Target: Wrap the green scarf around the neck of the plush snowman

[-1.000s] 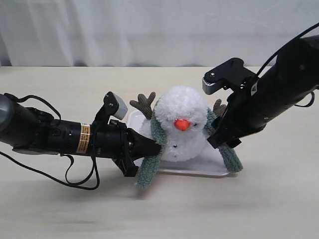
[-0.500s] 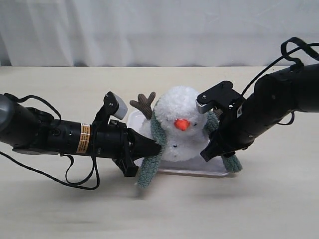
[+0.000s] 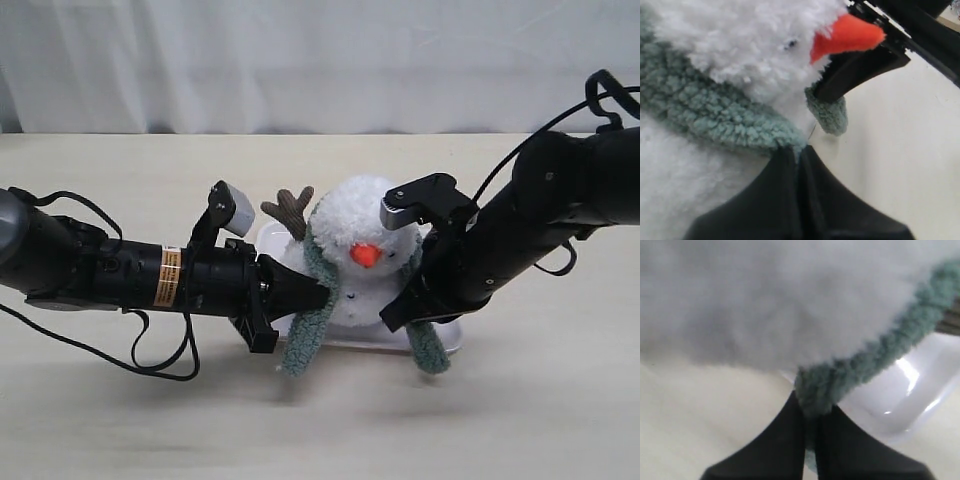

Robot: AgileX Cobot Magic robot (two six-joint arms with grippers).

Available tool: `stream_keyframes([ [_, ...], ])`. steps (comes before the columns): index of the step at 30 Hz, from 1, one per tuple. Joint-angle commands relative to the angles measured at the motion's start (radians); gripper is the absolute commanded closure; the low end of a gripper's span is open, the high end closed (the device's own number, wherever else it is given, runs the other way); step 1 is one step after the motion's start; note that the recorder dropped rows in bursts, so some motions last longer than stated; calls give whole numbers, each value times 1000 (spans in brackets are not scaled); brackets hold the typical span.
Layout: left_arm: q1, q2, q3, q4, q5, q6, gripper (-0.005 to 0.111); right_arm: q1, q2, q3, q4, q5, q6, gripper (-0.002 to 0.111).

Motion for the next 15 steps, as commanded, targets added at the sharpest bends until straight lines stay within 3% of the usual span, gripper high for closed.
stream_keyframes([
  [1, -2, -8, -6, -16, -20, -6, 107, 0, -21, 1, 150, 53, -132, 104],
  [8, -6, -8, -6, -19, -20, -29, 107, 0, -21, 1, 323, 109, -274, 104],
  [12, -81, -8, -6, -64, 20, -20, 107, 0, -14, 1, 434, 77, -378, 104],
  [15, -94, -8, -6, -68, 50, -20, 107, 0, 4, 1, 434, 61, -378, 104],
])
